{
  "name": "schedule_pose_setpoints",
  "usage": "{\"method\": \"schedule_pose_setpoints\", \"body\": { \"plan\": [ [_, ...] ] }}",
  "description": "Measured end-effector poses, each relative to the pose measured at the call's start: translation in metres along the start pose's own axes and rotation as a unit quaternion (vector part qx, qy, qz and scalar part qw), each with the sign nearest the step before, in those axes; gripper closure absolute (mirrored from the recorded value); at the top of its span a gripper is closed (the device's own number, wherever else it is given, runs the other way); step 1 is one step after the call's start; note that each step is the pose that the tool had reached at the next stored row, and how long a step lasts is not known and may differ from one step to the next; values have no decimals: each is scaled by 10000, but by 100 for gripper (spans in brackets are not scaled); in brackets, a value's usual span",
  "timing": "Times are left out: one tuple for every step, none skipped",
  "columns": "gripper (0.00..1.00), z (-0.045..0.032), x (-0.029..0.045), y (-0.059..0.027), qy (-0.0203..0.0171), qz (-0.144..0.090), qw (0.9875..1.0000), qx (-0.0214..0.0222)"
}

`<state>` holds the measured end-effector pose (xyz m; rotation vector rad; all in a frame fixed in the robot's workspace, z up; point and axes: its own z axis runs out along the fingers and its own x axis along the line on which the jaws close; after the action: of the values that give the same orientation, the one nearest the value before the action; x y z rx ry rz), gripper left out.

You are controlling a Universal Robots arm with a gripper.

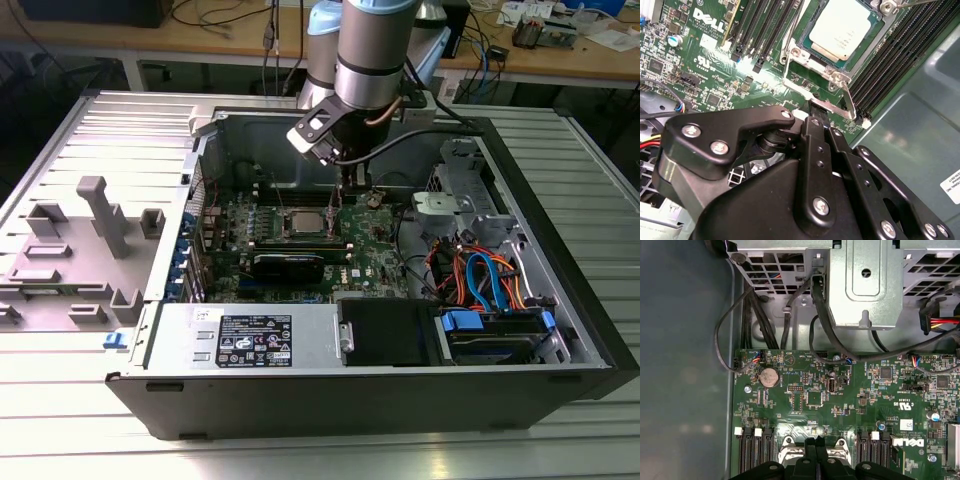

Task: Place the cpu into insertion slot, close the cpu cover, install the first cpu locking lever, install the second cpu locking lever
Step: 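Close the cpu cover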

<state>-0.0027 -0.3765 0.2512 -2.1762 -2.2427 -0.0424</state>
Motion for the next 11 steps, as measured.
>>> {"method": "schedule_pose_setpoints", "body": {
  "plan": [
    [89, 0, 0, -1, 0, 0, 10000, 0],
    [89, 0, 0, -3, 0, 0, 10000, 0],
    [89, 0, 0, -9, 0, 1, 10000, 0],
    [89, 0, 0, -13, 0, 0, 10000, 0],
    [89, 0, 1, -18, 0, 0, 10000, 0],
    [89, 0, 1, -20, 0, 0, 10000, 0],
    [89, 0, 1, -22, 0, 0, 10000, 0],
    [89, 0, 1, -25, 0, 0, 10000, 0],
    [89, 0, 1, -28, 0, 0, 10000, 0],
    [89, 0, 1, -33, 0, 0, 10000, 0],
    [89, 0, 1, -38, 0, 0, 10000, 0]
  ]
}}
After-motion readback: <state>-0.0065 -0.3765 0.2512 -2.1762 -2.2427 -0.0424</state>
